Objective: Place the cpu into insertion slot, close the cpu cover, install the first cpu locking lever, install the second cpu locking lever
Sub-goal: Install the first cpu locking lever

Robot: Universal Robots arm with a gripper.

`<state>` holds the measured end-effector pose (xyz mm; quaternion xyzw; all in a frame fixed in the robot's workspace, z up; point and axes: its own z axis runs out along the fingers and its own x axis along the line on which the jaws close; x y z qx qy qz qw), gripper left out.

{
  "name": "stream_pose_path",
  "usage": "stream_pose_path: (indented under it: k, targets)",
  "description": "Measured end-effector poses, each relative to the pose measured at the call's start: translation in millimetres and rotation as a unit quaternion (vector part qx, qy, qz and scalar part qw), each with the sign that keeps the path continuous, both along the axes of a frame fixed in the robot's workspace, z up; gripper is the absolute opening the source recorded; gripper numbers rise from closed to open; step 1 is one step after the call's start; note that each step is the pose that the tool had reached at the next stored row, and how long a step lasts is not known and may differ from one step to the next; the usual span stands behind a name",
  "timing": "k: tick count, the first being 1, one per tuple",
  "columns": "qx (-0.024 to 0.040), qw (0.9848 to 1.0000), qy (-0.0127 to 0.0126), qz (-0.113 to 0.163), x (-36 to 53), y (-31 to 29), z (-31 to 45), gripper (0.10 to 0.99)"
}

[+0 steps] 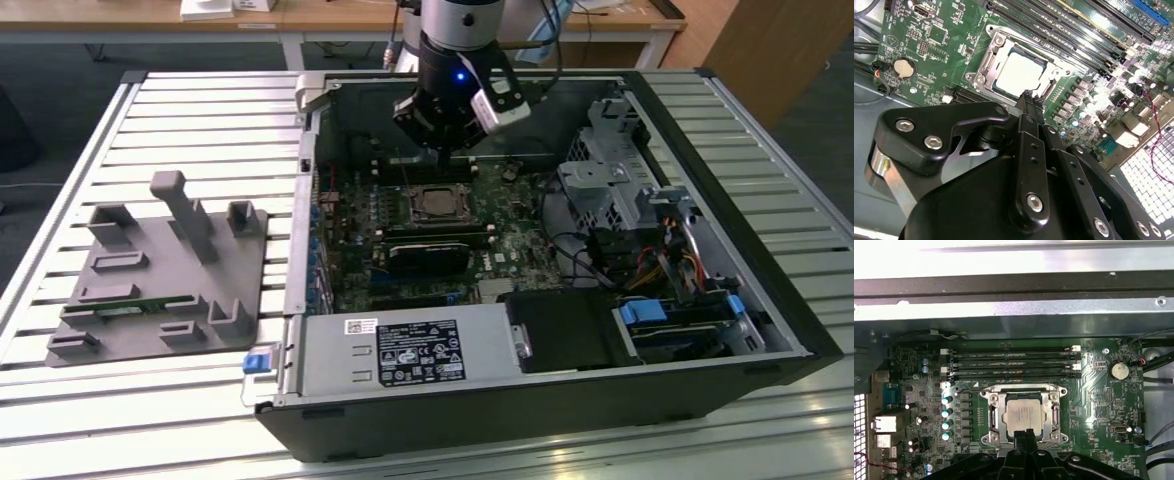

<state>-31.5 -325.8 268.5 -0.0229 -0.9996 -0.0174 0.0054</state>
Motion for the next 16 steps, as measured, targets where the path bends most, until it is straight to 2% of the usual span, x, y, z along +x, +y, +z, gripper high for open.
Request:
stream_pose_path:
  k: [16]
  targets:
    - [0.0000, 0.9999, 0.0000, 0.012, 0.0, 0.0, 0.0, 0.106]
